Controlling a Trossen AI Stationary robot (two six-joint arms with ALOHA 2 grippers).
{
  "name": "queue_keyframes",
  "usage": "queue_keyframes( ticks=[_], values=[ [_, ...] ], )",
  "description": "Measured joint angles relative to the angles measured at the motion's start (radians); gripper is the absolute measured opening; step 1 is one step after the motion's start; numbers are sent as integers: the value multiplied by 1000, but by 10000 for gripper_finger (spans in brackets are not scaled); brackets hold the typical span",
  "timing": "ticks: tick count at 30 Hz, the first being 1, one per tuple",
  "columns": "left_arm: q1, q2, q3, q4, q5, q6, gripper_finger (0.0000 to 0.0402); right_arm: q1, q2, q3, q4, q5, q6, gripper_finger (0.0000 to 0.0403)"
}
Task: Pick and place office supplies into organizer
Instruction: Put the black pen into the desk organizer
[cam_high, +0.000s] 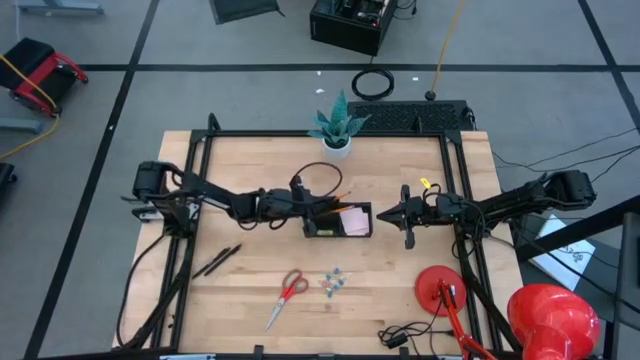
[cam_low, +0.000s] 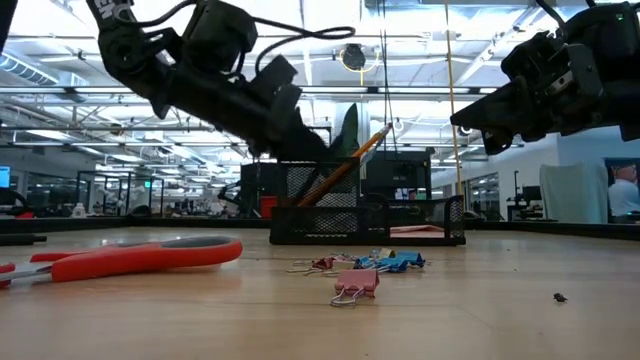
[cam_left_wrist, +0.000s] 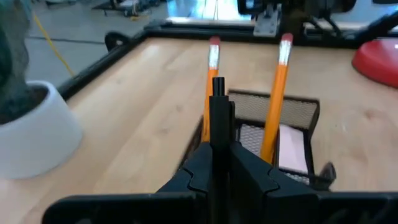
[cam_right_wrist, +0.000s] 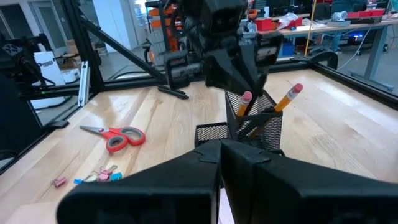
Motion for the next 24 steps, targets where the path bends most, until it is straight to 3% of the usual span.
queue_keyframes(
  ticks=[9,20,24],
  values=[
    [-2,120,4,155,8,-11,42,0,0,0,-1,0,0,4],
    [-1,125,2,148,40,-29,43,0,0,0,-2,0,-3,4],
    [0,125,2,149,74,-28,72,0,0,0,-1,0,-4,4]
  ],
)
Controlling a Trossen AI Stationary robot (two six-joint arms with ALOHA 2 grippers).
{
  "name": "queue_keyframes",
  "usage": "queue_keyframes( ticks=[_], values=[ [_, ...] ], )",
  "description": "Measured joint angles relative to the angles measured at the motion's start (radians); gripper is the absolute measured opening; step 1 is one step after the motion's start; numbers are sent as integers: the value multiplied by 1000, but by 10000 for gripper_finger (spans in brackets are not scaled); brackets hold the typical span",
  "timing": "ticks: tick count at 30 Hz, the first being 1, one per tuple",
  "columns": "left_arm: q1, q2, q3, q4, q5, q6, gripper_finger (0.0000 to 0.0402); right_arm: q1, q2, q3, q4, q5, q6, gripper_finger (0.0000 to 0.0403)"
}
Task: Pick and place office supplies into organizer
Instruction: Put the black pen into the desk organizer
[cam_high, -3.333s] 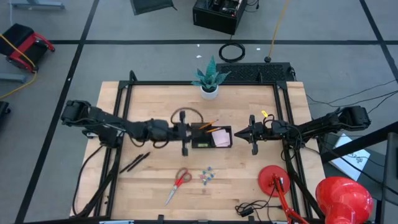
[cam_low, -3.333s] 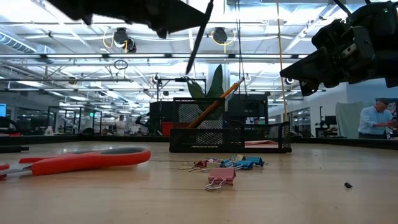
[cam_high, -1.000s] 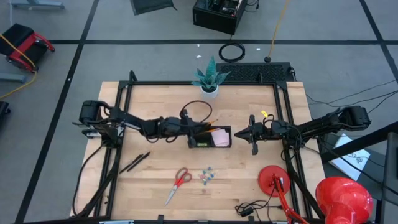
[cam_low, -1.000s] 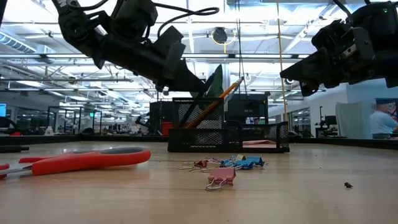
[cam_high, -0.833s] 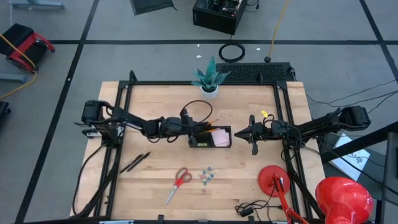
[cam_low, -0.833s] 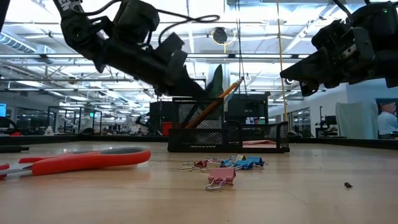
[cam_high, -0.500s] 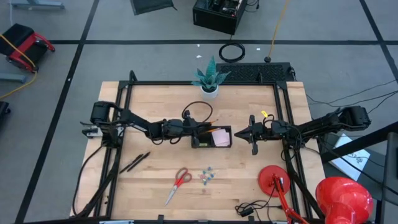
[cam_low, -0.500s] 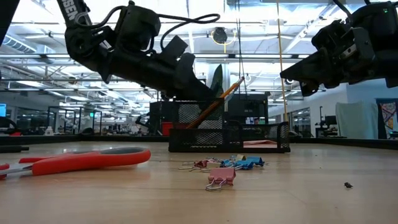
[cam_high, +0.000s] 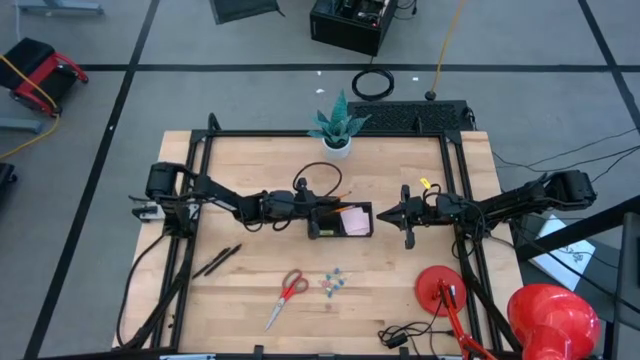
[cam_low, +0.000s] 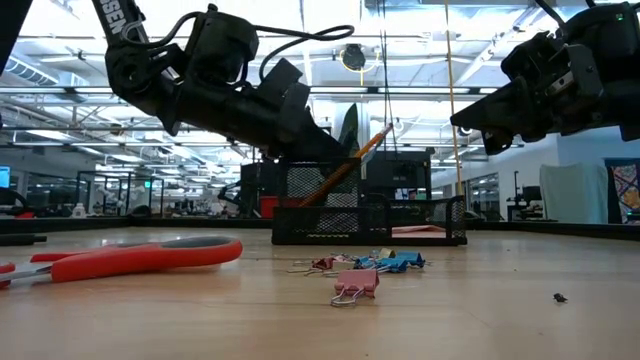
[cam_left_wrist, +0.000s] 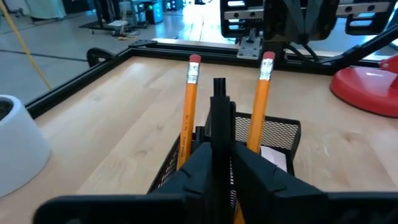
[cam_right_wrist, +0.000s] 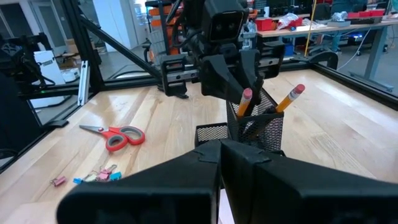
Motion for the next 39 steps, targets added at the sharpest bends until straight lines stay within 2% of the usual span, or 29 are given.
queue_keyframes(
  ticks=[5,9,14,17,24,27,29,32,35,37,39],
  values=[
    [-8,-15,-1,1,6,54,134,0,0,0,0,0,0,4],
    [-30,-66,-5,-44,-43,141,165,0,0,0,0,0,0,4],
    [-77,-203,-5,-143,-140,266,174,0,0,0,-1,0,0,4],
    [-133,-314,-4,-262,-181,311,175,0,0,0,-4,0,0,4],
    [-324,-575,-4,-478,-324,314,175,0,0,0,-7,0,2,4],
    [-407,-676,-3,-669,-345,190,175,0,0,0,-7,0,3,4],
    [-455,-729,-1,-856,-387,38,175,0,0,0,-7,0,4,4],
    [-519,-765,-2,-1179,-439,-282,175,0,0,0,-7,0,4,4],
    [-574,-750,-8,-1442,-431,-642,175,0,0,0,-7,0,4,4],
    [-601,-711,-24,-1516,-393,-811,175,0,0,0,-7,0,4,4],
    [-627,-667,-42,-1530,-345,-880,175,0,0,0,-7,0,4,4]
  ],
)
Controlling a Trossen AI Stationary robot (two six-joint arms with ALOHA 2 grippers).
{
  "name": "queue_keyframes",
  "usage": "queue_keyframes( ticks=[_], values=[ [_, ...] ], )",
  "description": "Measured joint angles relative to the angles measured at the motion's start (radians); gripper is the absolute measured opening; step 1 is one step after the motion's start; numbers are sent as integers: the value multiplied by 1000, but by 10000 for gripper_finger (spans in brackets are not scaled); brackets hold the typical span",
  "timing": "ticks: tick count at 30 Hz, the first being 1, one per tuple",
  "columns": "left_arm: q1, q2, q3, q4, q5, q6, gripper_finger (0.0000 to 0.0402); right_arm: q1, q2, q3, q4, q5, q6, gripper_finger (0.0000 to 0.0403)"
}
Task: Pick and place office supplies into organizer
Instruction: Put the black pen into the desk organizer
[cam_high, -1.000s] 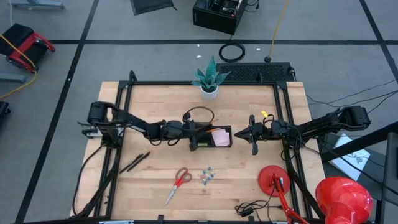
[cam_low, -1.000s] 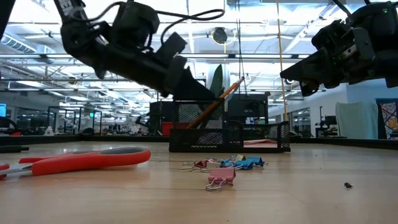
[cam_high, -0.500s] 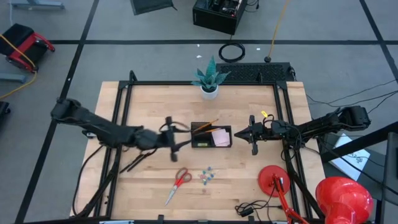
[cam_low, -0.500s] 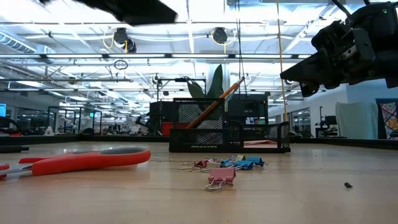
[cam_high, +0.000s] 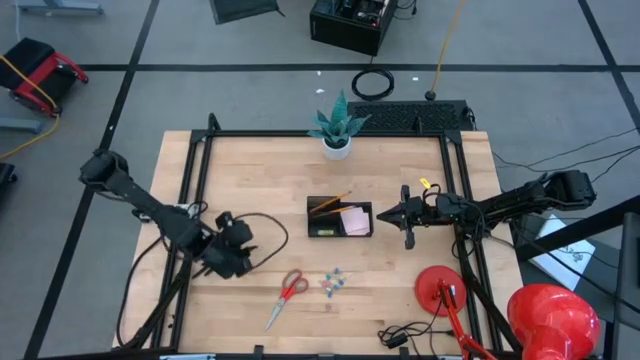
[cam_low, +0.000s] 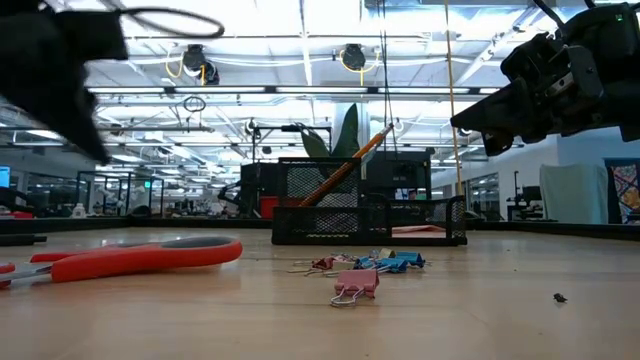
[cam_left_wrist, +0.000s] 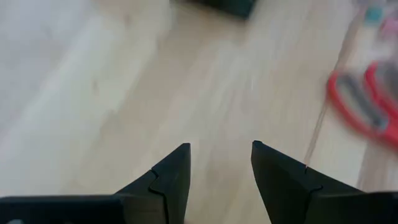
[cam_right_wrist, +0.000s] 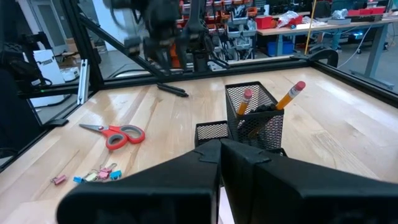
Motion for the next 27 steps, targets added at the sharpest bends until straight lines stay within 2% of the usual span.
queue_keyframes(
  ticks=[8,18,27],
  values=[
    [-28,156,-10,-20,173,-98,175,0,0,0,0,0,24,4],
    [-27,184,-10,-150,202,-204,175,0,0,0,-4,0,26,4],
    [-27,184,-16,-164,243,-240,175,0,0,0,-4,0,26,4]
  ],
)
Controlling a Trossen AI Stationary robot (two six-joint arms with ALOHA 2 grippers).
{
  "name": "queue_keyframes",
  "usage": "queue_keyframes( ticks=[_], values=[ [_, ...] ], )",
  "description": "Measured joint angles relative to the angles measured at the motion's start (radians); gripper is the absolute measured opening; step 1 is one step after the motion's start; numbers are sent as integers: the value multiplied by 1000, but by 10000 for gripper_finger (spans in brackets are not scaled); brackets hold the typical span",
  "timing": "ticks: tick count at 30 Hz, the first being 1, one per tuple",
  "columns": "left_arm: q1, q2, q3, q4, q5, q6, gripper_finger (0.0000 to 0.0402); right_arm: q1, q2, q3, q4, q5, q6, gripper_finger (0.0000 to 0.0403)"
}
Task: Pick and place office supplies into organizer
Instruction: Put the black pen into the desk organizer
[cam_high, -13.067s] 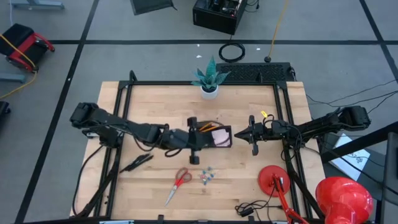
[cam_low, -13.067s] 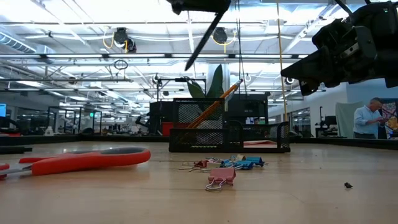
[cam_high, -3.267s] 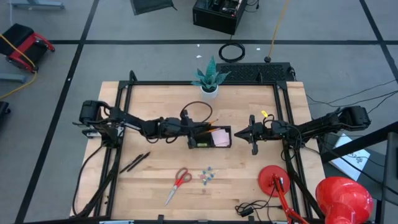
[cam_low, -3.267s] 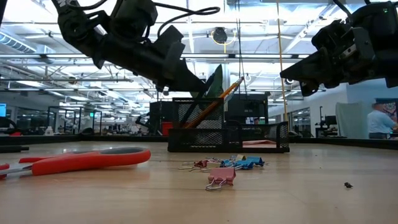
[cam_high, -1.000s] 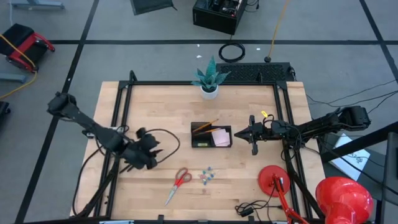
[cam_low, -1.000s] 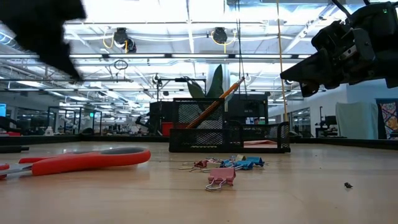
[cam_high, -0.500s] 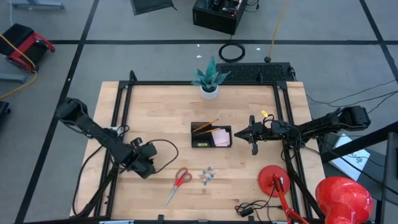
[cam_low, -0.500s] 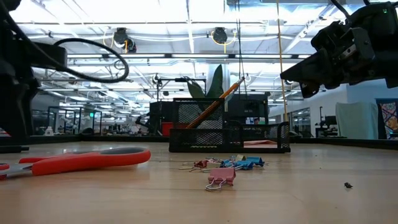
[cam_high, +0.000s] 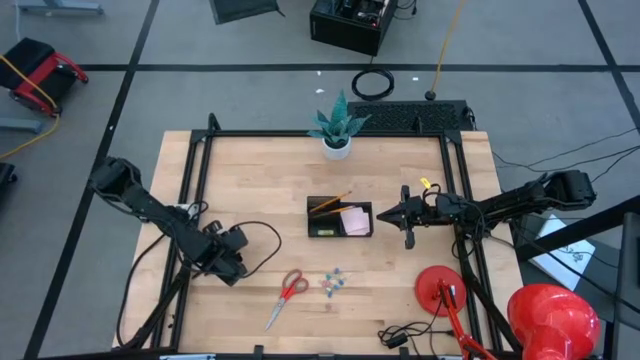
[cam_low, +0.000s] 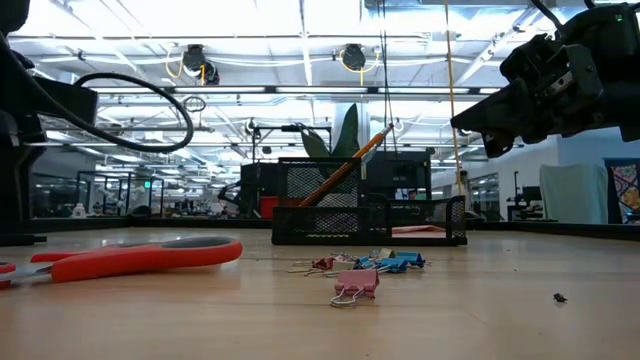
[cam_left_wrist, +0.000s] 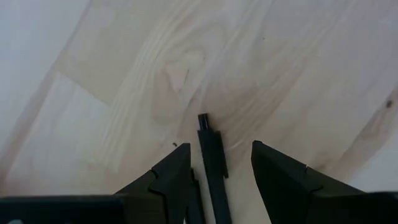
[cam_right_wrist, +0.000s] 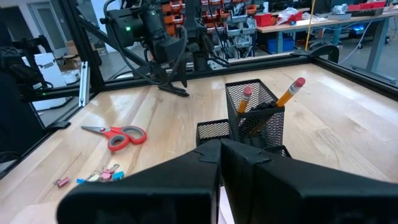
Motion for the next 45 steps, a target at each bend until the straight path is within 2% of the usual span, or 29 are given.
queue_keyframes(
  ticks=[4,10,18,21,28,30,33,36,39,45],
  values=[
    [0,0,-39,14,7,-24,175,0,0,0,0,0,0,4],
    [-2,-9,-133,156,10,-53,175,0,0,0,1,0,0,4],
    [-10,-6,-134,181,19,-48,169,0,0,0,3,0,0,4],
    [-14,-4,-134,204,25,-37,138,0,0,0,3,0,0,4],
    [-16,-4,-131,216,31,-21,27,0,0,0,0,0,0,4],
    [-16,-5,-131,217,29,-17,14,0,0,0,0,0,0,4],
    [-17,-16,-133,225,14,-12,25,0,0,0,1,0,0,4],
    [-17,-36,-127,254,-17,42,43,0,0,0,2,0,0,4],
    [-14,-47,-104,330,-68,136,46,0,0,0,3,0,0,4],
    [16,-93,-92,622,-185,384,26,0,0,0,8,0,0,4]
  ],
)
